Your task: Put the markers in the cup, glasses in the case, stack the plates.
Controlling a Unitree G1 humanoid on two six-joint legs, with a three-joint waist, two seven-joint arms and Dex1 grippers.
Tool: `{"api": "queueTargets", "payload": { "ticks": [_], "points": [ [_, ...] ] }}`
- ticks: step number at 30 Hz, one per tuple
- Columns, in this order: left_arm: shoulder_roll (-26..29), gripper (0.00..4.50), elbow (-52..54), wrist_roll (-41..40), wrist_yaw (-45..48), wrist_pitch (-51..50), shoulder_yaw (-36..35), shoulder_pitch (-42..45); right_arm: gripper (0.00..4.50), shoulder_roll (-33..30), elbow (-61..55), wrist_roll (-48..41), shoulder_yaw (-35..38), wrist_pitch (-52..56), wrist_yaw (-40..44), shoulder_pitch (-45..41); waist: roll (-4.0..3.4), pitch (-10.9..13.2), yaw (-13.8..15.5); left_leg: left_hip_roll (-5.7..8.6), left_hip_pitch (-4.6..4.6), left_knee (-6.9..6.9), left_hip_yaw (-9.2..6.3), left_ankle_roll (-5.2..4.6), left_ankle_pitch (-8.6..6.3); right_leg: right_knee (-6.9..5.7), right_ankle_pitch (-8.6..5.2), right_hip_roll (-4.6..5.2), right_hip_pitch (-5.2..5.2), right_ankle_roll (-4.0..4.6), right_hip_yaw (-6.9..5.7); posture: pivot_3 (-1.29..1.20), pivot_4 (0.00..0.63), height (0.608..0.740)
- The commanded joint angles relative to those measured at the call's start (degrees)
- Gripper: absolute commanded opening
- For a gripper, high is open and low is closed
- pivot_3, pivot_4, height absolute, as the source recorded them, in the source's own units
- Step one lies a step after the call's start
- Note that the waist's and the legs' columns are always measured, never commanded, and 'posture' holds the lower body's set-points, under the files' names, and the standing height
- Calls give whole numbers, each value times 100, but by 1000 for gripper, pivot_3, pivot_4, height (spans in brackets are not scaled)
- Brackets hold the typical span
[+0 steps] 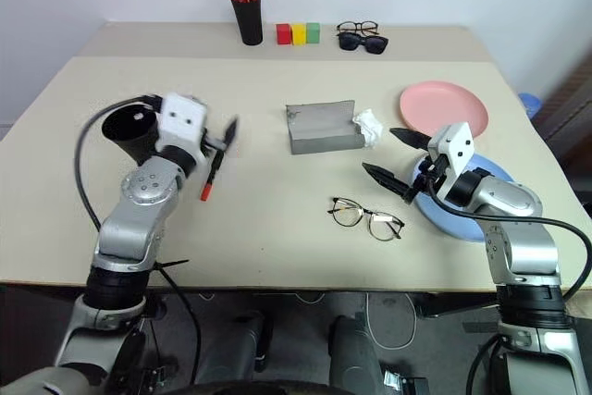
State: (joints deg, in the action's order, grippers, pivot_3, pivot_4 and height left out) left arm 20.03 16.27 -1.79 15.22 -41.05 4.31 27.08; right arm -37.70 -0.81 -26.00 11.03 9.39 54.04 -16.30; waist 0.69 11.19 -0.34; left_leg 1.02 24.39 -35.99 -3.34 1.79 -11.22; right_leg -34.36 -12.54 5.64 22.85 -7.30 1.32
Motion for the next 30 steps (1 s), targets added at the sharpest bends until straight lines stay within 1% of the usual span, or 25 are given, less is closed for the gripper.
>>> {"api": "queueTargets", "payload": {
  "ticks": [1, 4, 8, 16, 20, 21, 23, 24, 29, 30],
  "points": [
    [54, 4121, 124, -306, 167, -1693, -210, 425, 4500, -89, -150, -36, 223, -108, -25, 49, 0, 0, -50, -1, 0, 0, -2, 0, 0, -3, 0, -1, 1, 0, -1, 0, 150, 740],
    [-275, 4121, 125, -458, -115, -2913, -704, 768, 4500, -86, -186, -34, 258, -108, -52, 110, 1, 1, -61, -1, 1, -1, -4, -1, 0, -4, -1, -2, 2, -3, -1, 0, 150, 740],
    [-393, 4121, 101, -452, -321, -3674, -908, 954, 4500, -82, -222, -27, 272, -106, -82, 165, 1, 1, -63, -1, 0, -1, -5, -1, 0, -6, 0, -2, 2, -10, -1, 0, 150, 740],
    [-311, 4121, -219, -308, -699, -3957, -949, 1024, 4500, -103, -212, -39, 307, -113, -106, 186, 1, 1, -48, -1, 0, -2, -5, 0, 0, -6, -1, -1, 2, -7, -1, 0, 150, 740],
    [-425, 4121, -506, -314, -826, -3932, -1000, 1015, 4500, -123, -232, -59, 359, -109, -94, 222, 1, 1, -44, -1, 0, -2, -5, 0, 0, -6, -1, -1, 2, -6, 0, 0, 150, 740],
    [-473, 3897, -667, -326, -845, -3849, -1005, 1042, 4500, -130, -224, -61, 373, -116, -87, 231, 1, 1, -44, -1, 0, -1, -5, 0, 0, -6, -1, -1, 2, -6, 0, 0, 150, 740],
    [-587, 3221, -969, -342, -902, -3731, -1079, 1131, 4500, -132, -226, -64, 385, -123, -87, 247, 1, 1, -37, -1, 1, -2, -4, 0, 0, -5, -1, -1, 2, -6, 0, 0, 150, 740],
    [-622, 2781, -1045, -348, -921, -3718, -1110, 1157, 4500, -133, -240, -70, 392, -120, -88, 260, 1, 1, -29, 0, 1, -2, -5, 0, 0, -4, -1, -1, 2, -6, 0, 0, 150, 740],
    [-690, 138, -1383, -380, -943, -3597, -1105, 1257, 4500, -118, -275, -74, 373, -107, -87, 291, 0, 0, -36, 0, -2, -3, -5, 1, 0, -7, -1, -1, 0, -6, 0, 0, 150, 740],
    [-681, 25, -1377, -383, -938, -3578, -1076, 1251, 4500, -117, -289, -78, 369, -96, -90, 293, -1, -1, -37, 0, -2, -2, -5, 1, 0, -7, -1, -1, 0, -6, 0, 0, 150, 740]
  ]
}}
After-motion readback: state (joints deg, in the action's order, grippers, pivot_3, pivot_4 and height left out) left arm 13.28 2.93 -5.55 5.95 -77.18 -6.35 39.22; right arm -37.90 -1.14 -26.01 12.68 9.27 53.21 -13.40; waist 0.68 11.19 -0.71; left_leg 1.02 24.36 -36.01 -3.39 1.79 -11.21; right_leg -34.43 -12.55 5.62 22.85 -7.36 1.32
